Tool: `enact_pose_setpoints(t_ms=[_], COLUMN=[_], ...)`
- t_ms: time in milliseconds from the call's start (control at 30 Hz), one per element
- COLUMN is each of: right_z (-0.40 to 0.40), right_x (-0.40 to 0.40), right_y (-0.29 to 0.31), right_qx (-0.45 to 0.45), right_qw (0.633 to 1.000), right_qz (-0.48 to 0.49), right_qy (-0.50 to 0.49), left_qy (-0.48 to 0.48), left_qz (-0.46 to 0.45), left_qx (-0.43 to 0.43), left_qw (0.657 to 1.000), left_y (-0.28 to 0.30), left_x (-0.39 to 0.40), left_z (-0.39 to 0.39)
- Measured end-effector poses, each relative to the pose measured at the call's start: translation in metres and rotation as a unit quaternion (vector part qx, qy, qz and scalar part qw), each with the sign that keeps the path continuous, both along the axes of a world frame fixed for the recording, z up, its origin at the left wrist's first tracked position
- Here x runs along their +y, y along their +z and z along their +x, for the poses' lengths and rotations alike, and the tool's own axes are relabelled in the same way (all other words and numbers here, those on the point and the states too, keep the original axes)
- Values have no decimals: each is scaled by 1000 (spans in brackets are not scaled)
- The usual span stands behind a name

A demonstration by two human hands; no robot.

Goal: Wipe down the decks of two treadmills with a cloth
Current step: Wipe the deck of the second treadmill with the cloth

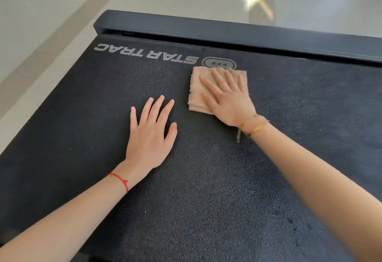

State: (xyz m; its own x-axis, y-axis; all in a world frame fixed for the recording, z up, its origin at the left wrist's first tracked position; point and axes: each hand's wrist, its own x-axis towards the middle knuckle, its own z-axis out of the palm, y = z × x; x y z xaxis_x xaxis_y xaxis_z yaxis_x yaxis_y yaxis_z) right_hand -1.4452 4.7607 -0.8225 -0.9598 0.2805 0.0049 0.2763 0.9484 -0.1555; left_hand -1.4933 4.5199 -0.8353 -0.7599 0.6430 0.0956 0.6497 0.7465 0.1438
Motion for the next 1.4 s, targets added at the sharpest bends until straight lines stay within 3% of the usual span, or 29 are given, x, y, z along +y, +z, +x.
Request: enact_pose_setpoints(t_ms=[167, 233, 467, 633, 867, 1267, 1400], right_z=[-24, -50, -99, -48, 19, 166, 177], right_x=[60, 65, -11, -13, 42, -72, -36], right_y=[8, 9, 8, 1, 7, 7, 8], right_qx=[-45, -54, -54, -16, -36, -21, -34], right_qw=[988, 984, 998, 999, 989, 999, 995], right_qz=[-14, -23, -7, 0, -9, -9, -18], right_qy=[-149, -167, -10, 48, -144, 31, -92], left_qy=[4, 5, 4, 5, 6, 3, -4], left_qz=[-5, -4, 7, 22, 41, 50, 29], left_qx=[6, 6, 2, -2, -22, -27, -48], left_qw=[1000, 1000, 1000, 1000, 999, 998, 998], left_y=[0, 0, 3, 4, 6, 14, 16], left_x=[2, 4, 4, 1, 1, -6, -20], left_z=[2, 3, 2, 2, 3, 14, 33])
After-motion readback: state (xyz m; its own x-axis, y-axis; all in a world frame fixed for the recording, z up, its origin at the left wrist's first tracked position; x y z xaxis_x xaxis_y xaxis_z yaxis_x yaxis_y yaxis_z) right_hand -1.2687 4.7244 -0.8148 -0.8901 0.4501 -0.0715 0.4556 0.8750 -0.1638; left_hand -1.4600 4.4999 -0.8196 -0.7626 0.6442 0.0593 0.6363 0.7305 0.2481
